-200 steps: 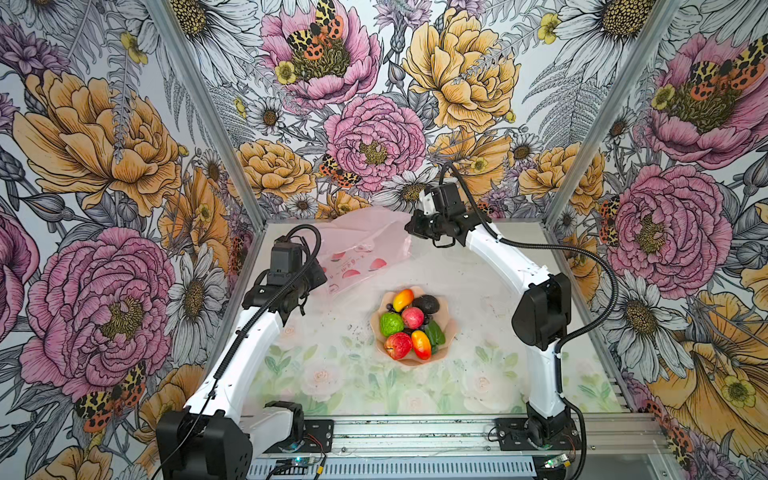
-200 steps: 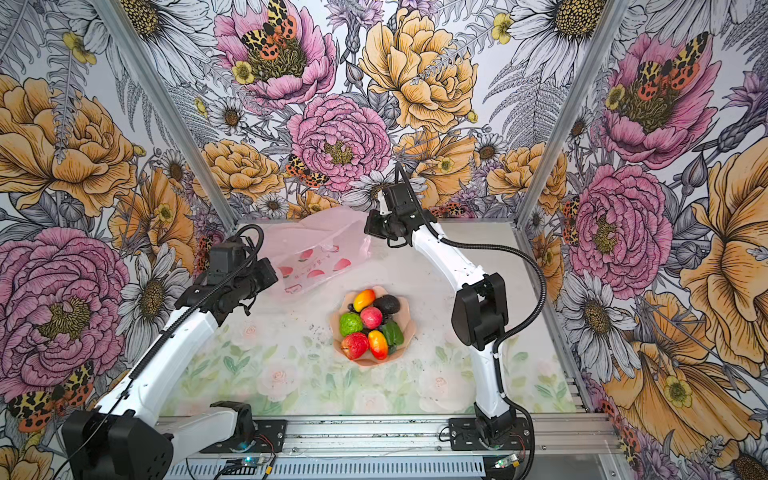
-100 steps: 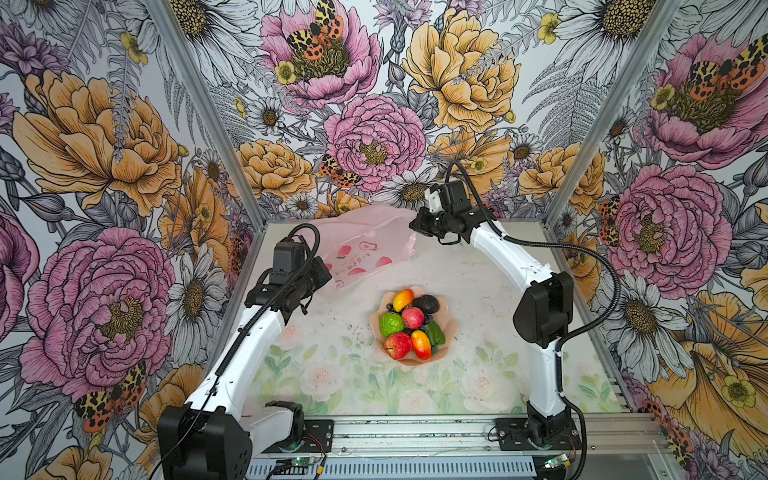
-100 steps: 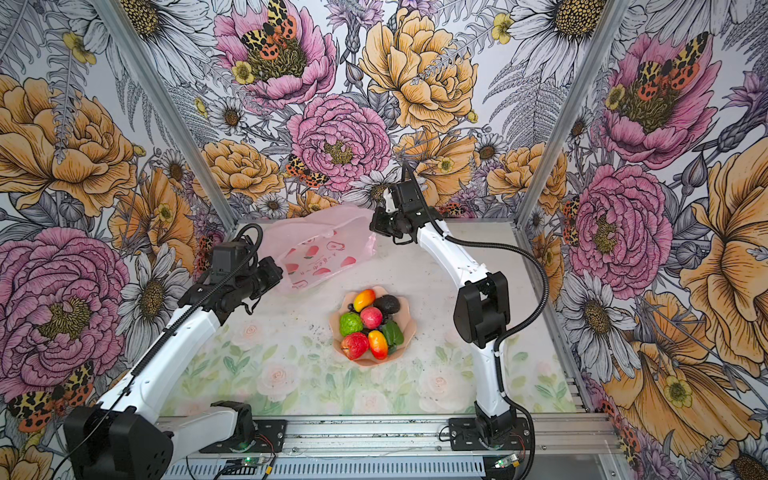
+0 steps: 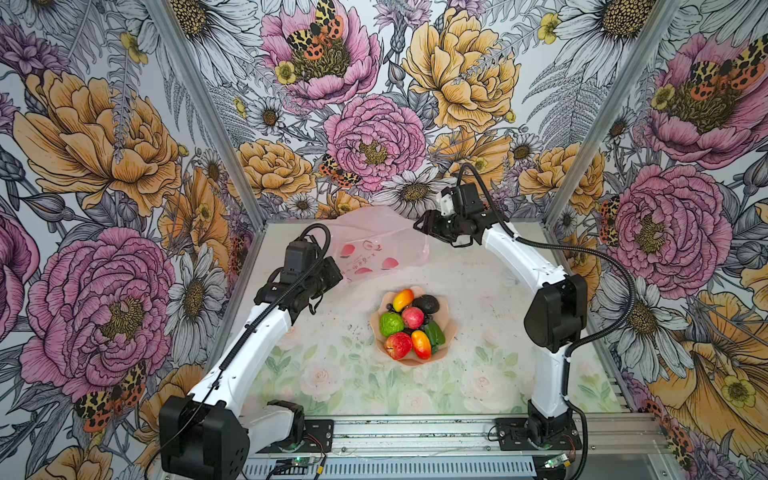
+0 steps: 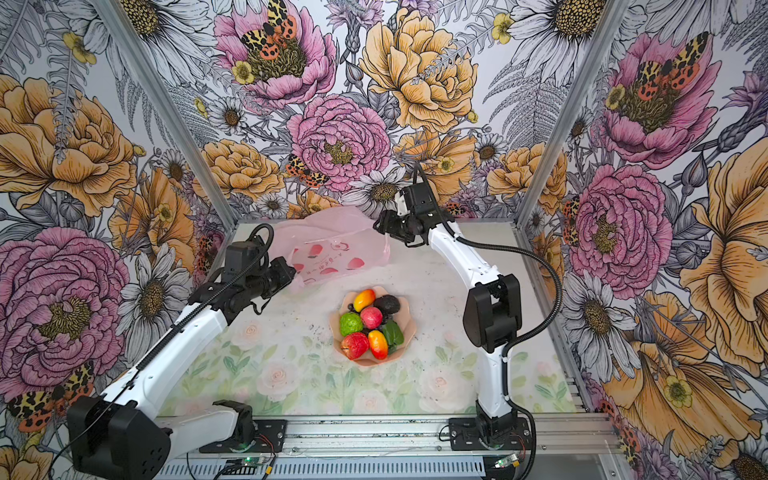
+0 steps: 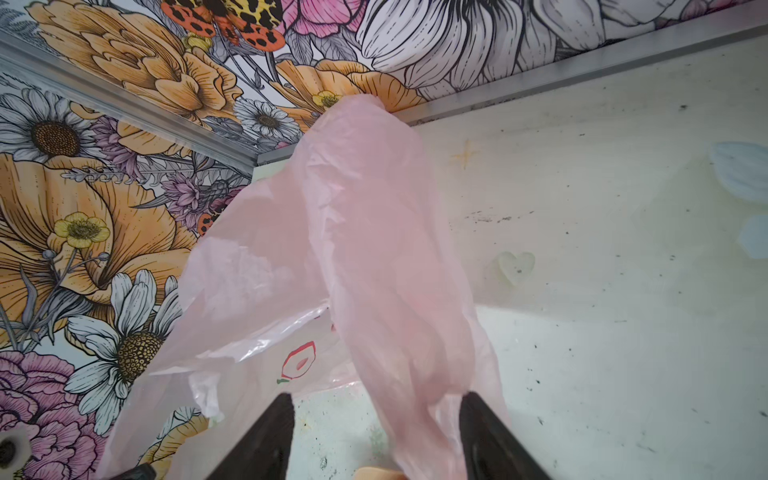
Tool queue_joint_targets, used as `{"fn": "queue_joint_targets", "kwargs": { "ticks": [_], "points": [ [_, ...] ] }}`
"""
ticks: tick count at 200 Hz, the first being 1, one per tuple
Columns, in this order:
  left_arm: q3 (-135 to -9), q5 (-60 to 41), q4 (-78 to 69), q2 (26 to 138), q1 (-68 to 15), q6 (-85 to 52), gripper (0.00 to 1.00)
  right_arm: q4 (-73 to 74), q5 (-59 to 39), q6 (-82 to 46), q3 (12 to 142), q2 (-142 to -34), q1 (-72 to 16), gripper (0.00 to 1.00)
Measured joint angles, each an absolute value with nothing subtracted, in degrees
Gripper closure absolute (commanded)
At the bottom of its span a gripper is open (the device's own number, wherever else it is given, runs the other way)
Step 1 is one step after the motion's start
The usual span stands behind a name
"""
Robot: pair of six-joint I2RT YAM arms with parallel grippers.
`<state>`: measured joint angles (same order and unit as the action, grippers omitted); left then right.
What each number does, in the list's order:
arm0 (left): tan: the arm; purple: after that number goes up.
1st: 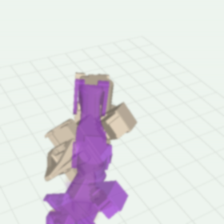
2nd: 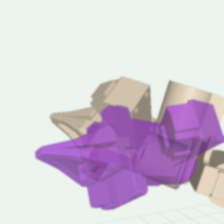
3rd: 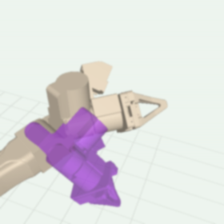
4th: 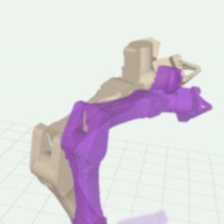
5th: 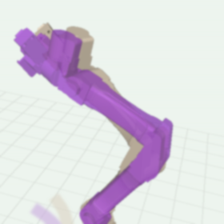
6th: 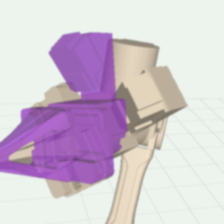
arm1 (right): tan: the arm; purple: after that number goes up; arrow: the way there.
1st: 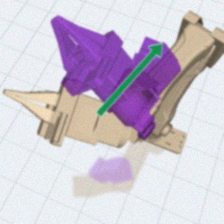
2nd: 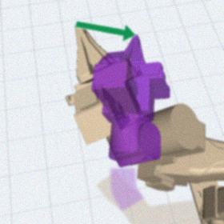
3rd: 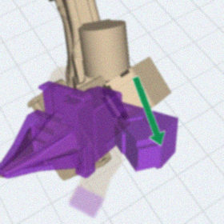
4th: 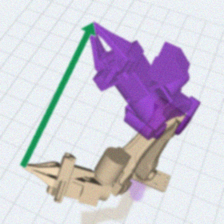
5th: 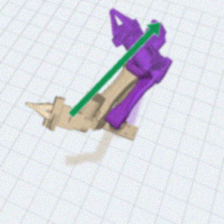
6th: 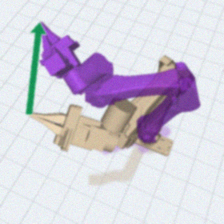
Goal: Place the fruits into the plastic bag
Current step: 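Move the right gripper over the fruit plate toward the yellow mango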
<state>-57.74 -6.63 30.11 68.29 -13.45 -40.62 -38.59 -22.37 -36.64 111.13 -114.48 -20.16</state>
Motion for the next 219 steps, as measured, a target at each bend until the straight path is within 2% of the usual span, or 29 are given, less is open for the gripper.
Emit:
{"fn": "queue_joint_targets", "kwargs": {
  "ticks": [42,105,179,219],
  "points": [
    [-57.74,-6.68,30.11,68.42,-15.7,-41.15,1.0,-40.86,-22.28,-34.35,106.19,-103.66,-17.52,0.01],
    [-57.63,-6.72,30.0,69.25,-17.08,-41.67,1.0,-52.14,-21.76,-29.08,101.14,-88.31,-17.5,0.0],
    [-55.46,-6.98,30.0,68.69,-17.12,-41.65,1.0,-64.6,-15.81,-26.28,85.97,-81.71,-32.34,0.01],
    [-55.37,-7.07,30.15,67.85,-17.12,-41.63,1.0,-64.64,-12.6,-27.57,77.21,-82.04,-41.34,0.15]
  ]
}}
